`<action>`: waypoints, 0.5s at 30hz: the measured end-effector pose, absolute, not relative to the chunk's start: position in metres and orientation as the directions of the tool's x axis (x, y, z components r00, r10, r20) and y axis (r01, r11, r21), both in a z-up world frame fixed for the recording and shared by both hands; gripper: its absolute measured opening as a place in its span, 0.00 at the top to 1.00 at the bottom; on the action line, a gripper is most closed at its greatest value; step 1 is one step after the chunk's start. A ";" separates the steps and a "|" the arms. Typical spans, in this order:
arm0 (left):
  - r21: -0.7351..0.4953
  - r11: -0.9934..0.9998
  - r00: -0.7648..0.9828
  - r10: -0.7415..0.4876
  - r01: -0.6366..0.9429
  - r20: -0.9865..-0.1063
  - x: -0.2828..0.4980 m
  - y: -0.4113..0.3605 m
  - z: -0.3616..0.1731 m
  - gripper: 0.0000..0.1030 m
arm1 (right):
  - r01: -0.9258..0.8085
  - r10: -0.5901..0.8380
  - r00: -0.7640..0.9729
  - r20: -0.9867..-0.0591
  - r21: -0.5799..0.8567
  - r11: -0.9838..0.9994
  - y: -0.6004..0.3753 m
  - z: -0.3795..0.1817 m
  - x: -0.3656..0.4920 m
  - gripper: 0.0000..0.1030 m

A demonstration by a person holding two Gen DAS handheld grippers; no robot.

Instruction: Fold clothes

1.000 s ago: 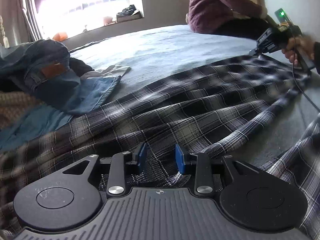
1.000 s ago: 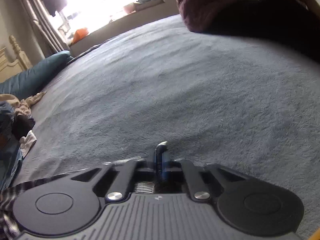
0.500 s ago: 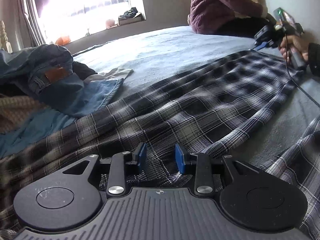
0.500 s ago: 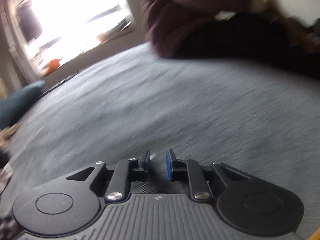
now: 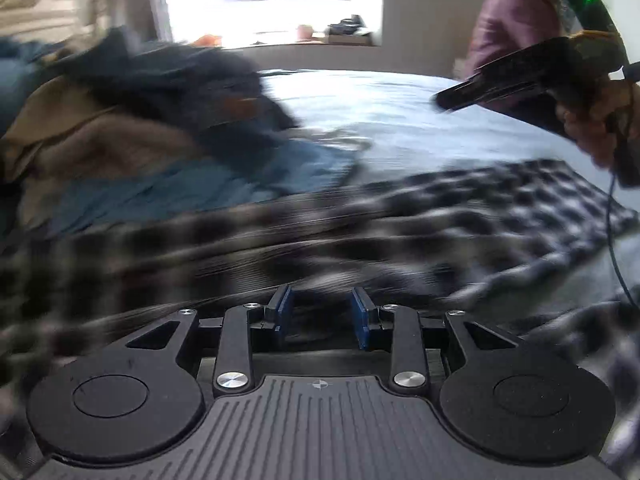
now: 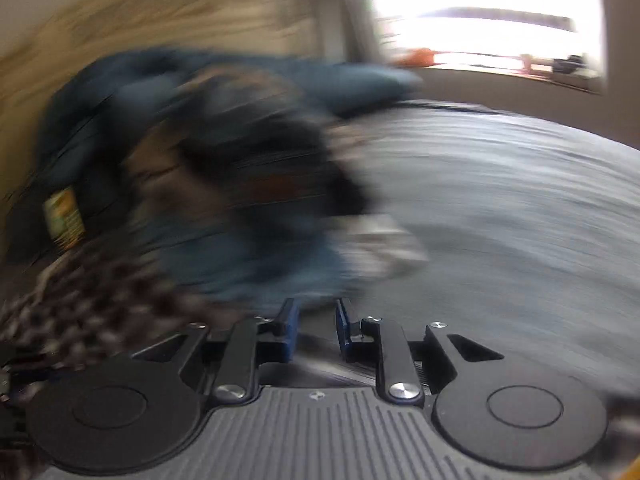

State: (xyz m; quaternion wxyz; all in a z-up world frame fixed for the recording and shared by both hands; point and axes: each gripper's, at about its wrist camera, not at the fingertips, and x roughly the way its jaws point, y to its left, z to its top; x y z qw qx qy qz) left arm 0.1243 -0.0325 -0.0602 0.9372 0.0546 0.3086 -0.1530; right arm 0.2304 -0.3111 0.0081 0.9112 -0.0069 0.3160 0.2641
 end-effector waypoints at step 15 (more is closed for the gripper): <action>-0.141 0.964 0.773 -0.264 0.225 -0.577 0.141 0.036 -0.097 0.69 | -0.701 0.589 0.402 -0.701 0.178 0.690 -0.077 -0.066 0.325 0.60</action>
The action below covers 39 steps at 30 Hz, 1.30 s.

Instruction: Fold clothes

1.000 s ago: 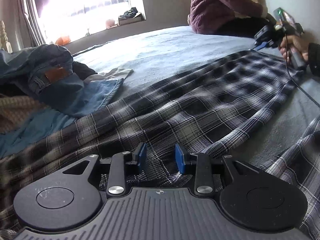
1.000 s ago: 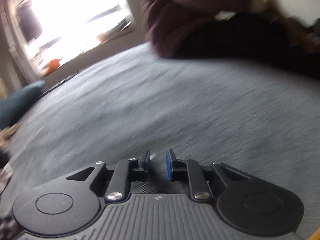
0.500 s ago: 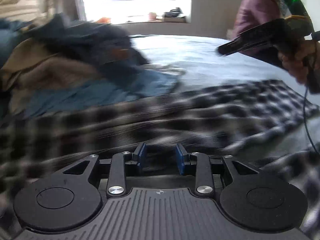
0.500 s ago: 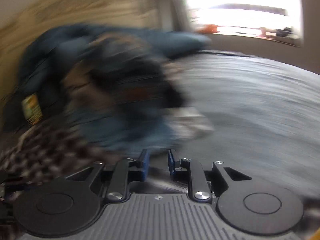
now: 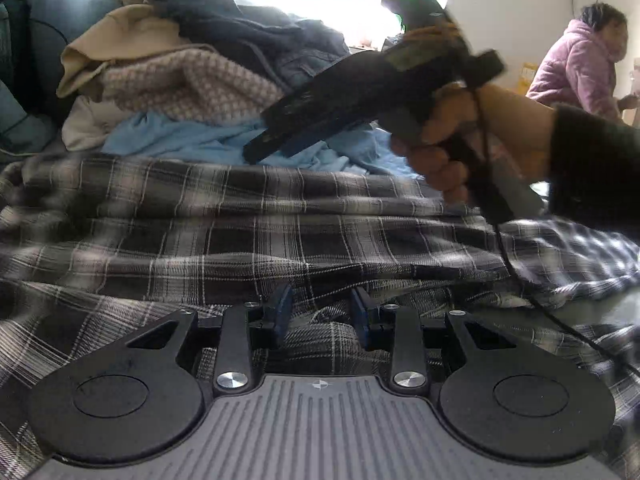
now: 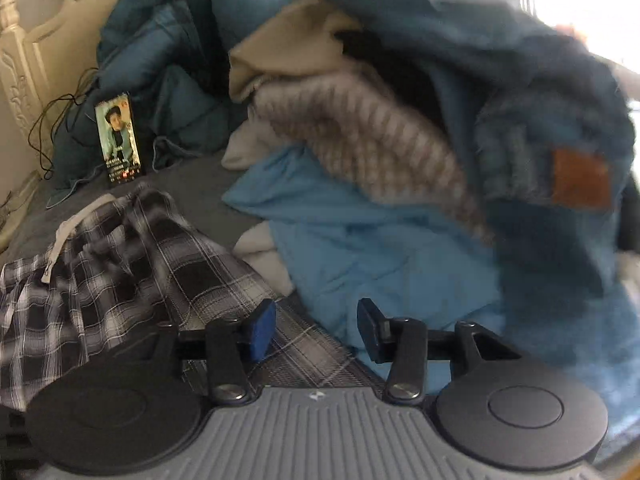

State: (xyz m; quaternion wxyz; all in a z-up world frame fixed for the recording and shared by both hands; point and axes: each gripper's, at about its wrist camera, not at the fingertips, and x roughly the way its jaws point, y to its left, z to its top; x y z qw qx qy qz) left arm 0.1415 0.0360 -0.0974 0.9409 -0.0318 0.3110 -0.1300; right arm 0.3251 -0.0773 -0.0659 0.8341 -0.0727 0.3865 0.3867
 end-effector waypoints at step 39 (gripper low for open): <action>-0.377 0.914 0.784 -0.341 0.148 -0.518 0.141 0.086 -0.107 0.66 | -0.839 0.686 0.271 -0.675 0.183 0.512 0.087 -0.063 0.357 0.63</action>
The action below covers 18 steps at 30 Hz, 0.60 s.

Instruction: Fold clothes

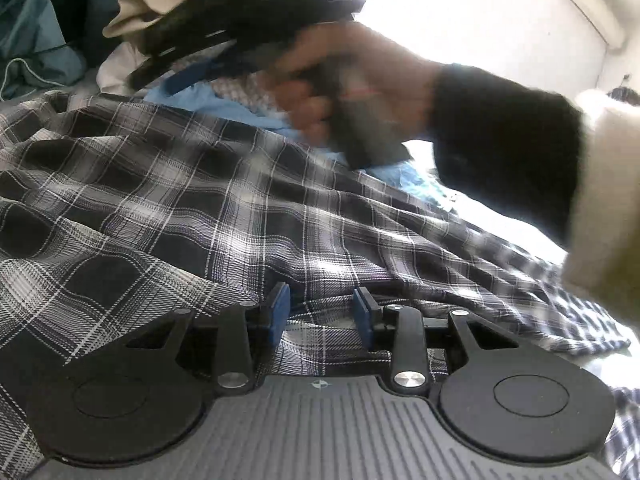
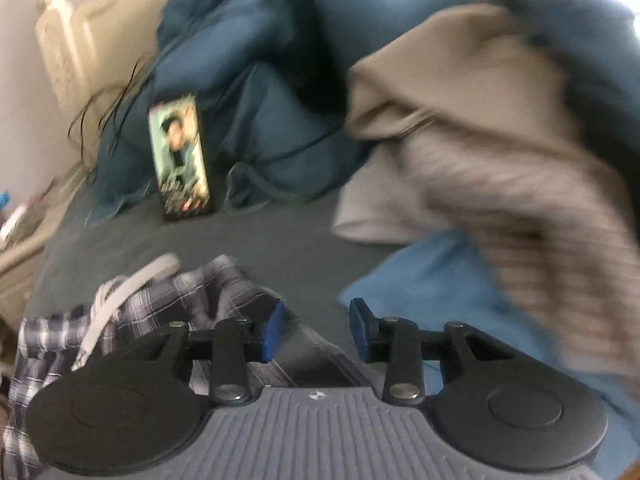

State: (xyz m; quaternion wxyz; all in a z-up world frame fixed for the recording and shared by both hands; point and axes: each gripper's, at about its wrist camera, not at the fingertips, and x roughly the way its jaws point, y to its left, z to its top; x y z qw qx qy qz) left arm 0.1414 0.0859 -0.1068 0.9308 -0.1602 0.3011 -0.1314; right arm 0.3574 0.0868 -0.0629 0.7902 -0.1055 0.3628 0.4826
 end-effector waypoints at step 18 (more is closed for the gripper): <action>-0.408 0.899 0.784 -0.368 0.162 -0.499 0.139 0.087 -0.114 0.66 | -0.858 0.661 0.125 -0.740 0.255 0.447 0.132 -0.088 0.367 0.62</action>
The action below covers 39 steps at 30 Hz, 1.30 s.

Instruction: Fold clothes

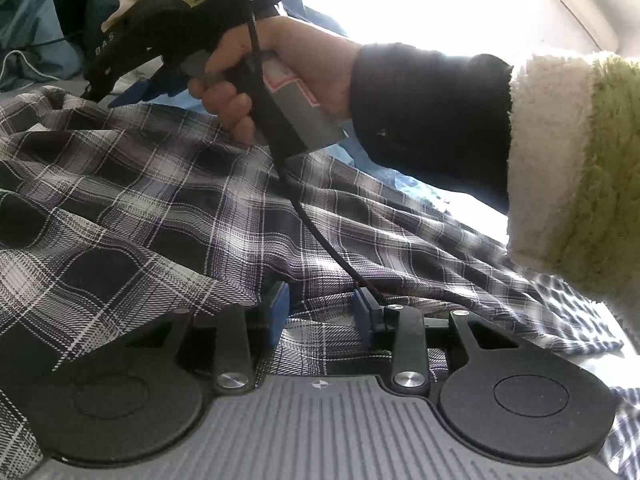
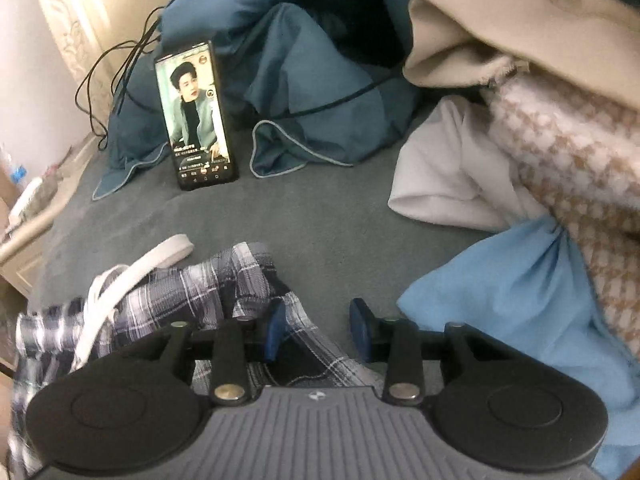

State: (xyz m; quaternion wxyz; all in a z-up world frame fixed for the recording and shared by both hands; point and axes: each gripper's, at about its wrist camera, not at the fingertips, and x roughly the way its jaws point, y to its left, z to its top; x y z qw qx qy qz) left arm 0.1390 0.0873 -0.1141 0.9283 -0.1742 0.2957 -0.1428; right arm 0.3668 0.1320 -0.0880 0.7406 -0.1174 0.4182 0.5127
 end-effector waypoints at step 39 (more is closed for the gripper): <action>-0.419 0.893 0.787 -0.375 0.165 -0.489 0.139 0.085 -0.124 0.66 | -0.783 0.721 0.466 -0.513 0.141 0.606 0.100 -0.050 0.358 0.65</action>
